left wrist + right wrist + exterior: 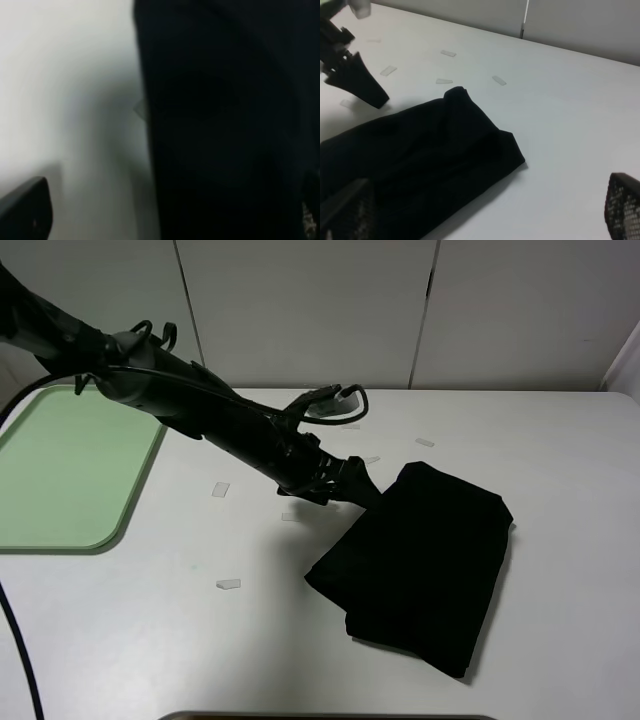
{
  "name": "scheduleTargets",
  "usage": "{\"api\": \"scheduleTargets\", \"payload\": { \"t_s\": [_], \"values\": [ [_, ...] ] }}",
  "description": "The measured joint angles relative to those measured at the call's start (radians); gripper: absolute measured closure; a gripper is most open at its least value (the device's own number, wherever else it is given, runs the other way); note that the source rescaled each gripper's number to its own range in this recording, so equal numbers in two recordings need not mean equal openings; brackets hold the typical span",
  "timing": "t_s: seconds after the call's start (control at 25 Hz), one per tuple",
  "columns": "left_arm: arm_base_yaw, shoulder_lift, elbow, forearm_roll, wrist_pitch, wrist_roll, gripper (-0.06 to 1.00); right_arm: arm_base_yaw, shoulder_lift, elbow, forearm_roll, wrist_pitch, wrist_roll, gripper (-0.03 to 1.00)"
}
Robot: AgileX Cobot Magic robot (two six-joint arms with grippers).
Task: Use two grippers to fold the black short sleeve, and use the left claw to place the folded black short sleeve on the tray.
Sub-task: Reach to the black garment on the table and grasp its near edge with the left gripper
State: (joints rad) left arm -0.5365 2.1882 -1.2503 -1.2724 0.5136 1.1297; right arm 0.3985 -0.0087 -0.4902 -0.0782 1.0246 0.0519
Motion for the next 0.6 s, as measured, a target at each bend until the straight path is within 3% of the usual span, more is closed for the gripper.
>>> {"api": "scheduleTargets", "payload": {
  "t_s": [0.6],
  "values": [
    [-0.079, 0.059, -0.018, -0.128, -0.016, 0.0, -0.03, 0.0, 0.0, 0.0, 0.001, 0.0, 0.0, -0.03]
  ]
}}
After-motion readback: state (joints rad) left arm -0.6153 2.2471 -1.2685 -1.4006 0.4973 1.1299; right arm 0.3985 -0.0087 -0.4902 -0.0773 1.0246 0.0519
